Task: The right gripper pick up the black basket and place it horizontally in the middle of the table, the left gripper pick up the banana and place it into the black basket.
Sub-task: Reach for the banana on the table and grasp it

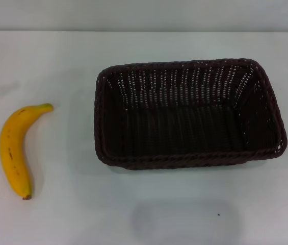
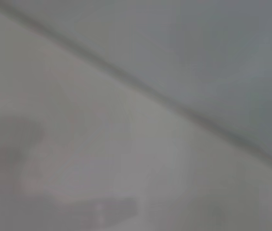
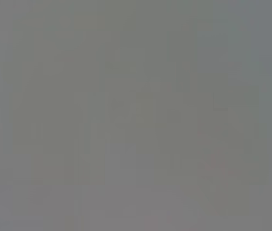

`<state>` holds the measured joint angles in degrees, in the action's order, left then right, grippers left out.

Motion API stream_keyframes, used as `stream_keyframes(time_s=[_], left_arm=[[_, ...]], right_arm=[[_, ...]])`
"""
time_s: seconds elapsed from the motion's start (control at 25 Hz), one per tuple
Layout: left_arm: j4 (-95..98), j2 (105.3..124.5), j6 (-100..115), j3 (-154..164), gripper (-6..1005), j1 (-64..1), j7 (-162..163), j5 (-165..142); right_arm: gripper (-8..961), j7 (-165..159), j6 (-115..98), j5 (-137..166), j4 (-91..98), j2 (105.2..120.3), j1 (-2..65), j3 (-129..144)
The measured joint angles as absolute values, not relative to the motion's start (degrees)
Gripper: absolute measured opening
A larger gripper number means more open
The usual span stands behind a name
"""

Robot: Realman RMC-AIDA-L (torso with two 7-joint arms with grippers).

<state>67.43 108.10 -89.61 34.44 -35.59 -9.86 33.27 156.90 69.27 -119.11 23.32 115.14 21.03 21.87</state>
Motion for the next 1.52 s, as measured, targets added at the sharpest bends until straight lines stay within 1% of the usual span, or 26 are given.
stream_keyframes(time_s=[0.12,0.2,0.36,0.48,0.64,0.88,1.16,1.48,1.52], left_arm=[[65.2,106.94,-96.8,34.5,872,-39.2,-9.1,24.4],[63.2,106.81,-100.6,34.8,872,-41.2,-9.9,19.8],[59.4,108.01,-102.3,36.7,872,-43.1,-11.9,14.8],[55.2,109.08,-100.4,39.9,871,-45.0,-11.9,12.6],[51.1,110.45,-96.1,41.8,871,-46.0,-12.0,11.9],[45.8,111.05,-92.4,42.0,871,-46.6,-12.0,11.8],[44.8,112.08,-90.2,42.4,870,-46.6,-12.0,11.4],[41.5,112.11,-88.7,44.3,870,-48.4,-12.3,9.7],[41.5,112.16,-88.7,44.4,839,-48.7,-12.4,8.8]], right_arm=[[845,157.9,69.3,-119.1,23.2,115.12,21.2,21.5],[845,158.7,69.1,-119.2,22.9,115.15,22.0,21.8],[845,159.3,69.3,-119.1,21.7,115.09,23.0,22.1],[845,159.6,69.3,-119.2,21.6,115.05,22.7,21.8],[844,159.9,69.3,-119.2,21.3,115.10,22.6,22.0],[844,160.0,69.3,-119.2,20.8,115.17,23.2,21.9],[844,160.0,69.1,-119.3,20.8,115.20,24.1,21.9],[844,160.0,68.9,-119.3,20.8,115.23,24.4,21.6],[844,160.0,68.9,-119.3,20.8,115.23,24.4,21.6]])
